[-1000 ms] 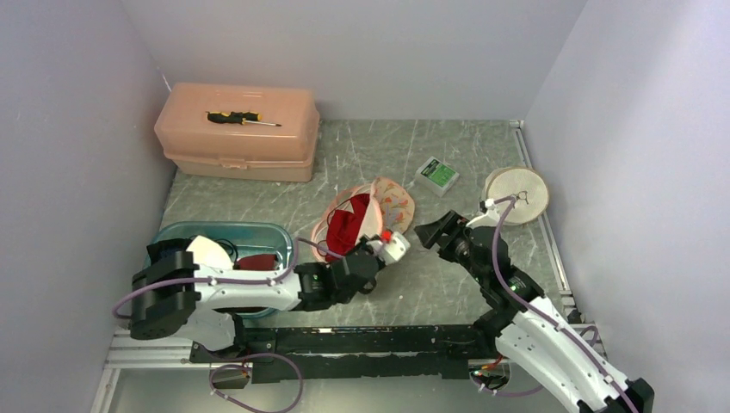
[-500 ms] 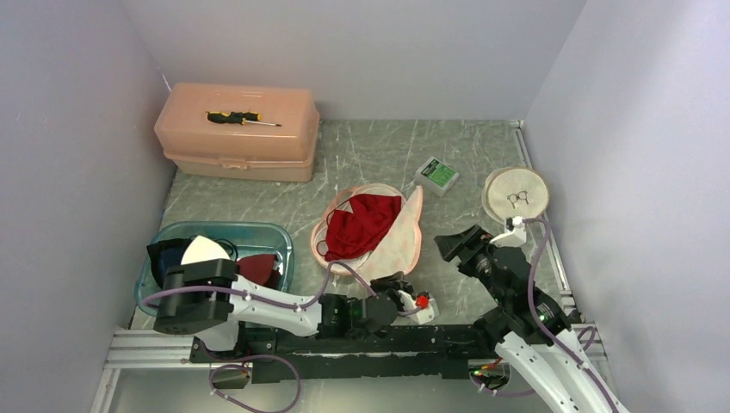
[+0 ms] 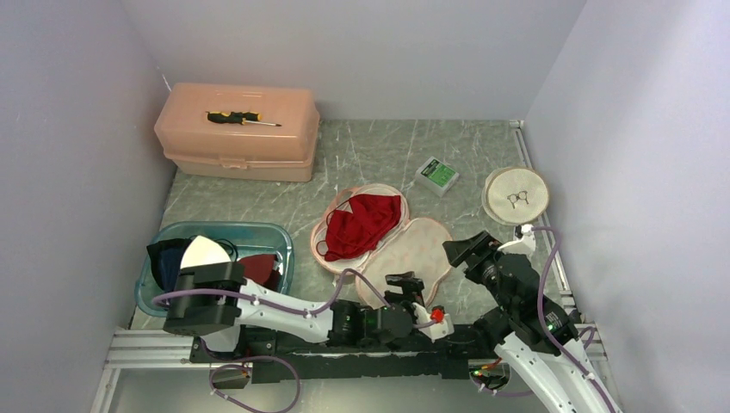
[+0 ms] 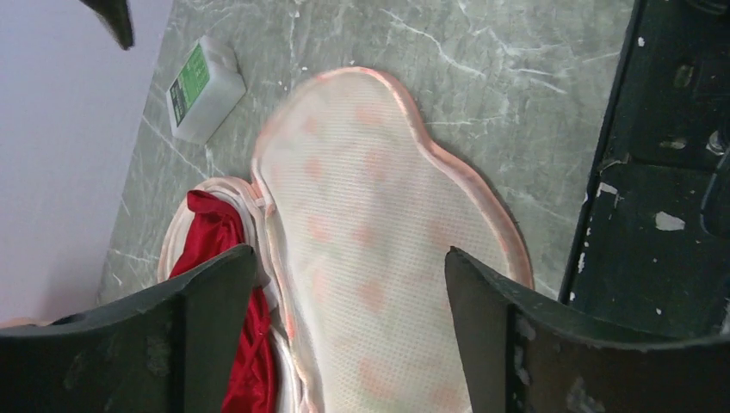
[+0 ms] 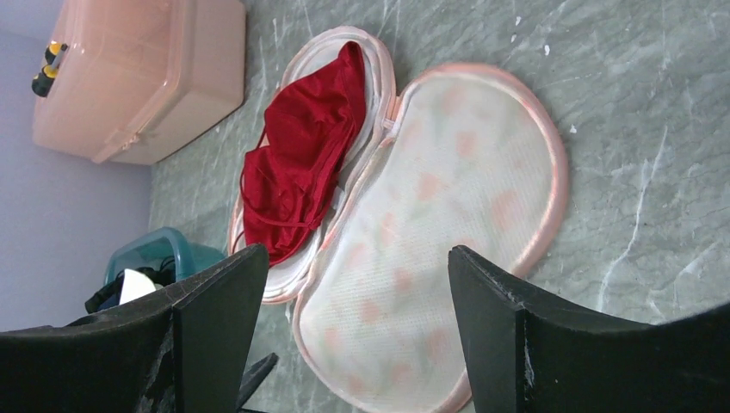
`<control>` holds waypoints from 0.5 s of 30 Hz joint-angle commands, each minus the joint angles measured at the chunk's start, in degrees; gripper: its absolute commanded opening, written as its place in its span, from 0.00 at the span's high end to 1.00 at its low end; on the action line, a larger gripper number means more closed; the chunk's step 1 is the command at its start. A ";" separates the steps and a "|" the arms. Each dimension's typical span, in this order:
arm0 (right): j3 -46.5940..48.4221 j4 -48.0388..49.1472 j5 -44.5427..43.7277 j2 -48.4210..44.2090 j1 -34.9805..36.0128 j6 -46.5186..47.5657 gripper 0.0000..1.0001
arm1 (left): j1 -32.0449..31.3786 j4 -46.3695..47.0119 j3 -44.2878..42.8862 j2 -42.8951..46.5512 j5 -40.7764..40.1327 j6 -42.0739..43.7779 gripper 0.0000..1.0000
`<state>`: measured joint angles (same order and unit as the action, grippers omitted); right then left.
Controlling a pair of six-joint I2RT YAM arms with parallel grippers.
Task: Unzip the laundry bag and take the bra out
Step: Open the laundry bag at the center of the board.
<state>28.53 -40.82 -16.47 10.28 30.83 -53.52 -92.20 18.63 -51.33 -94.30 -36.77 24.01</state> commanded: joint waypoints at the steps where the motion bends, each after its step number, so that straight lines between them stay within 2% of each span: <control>1: 1.67 0.36 -0.25 0.57 -0.06 0.25 0.19 | -0.30 -4.93 -3.27 6.65 1.51 -4.57 0.12; 4: 0.19 3.88 2.88 2.94 -0.04 2.06 0.20 | 0.52 -7.95 -3.47 11.26 0.80 -8.25 0.13; 6: -1.03 8.06 6.14 6.77 -0.05 4.22 0.20 | 2.98 -12.85 -4.10 13.84 -0.71 -14.23 0.14; 10: -2.42 14.46 10.45 16.86 0.08 7.62 0.24 | 15.06 -28.24 -5.73 16.56 -0.90 -35.58 0.15; 12: -3.56 17.58 11.26 20.24 0.16 7.98 0.25 | 20.86 -35.49 -6.07 18.23 1.52 -47.92 0.15; 15: -5.29 21.29 11.17 23.39 0.24 7.33 0.25 | 28.26 -42.89 -5.34 20.83 5.56 -60.42 0.14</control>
<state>25.17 -28.16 -7.66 30.72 30.85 -47.83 -71.22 -8.10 -56.38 -76.95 -35.48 -12.12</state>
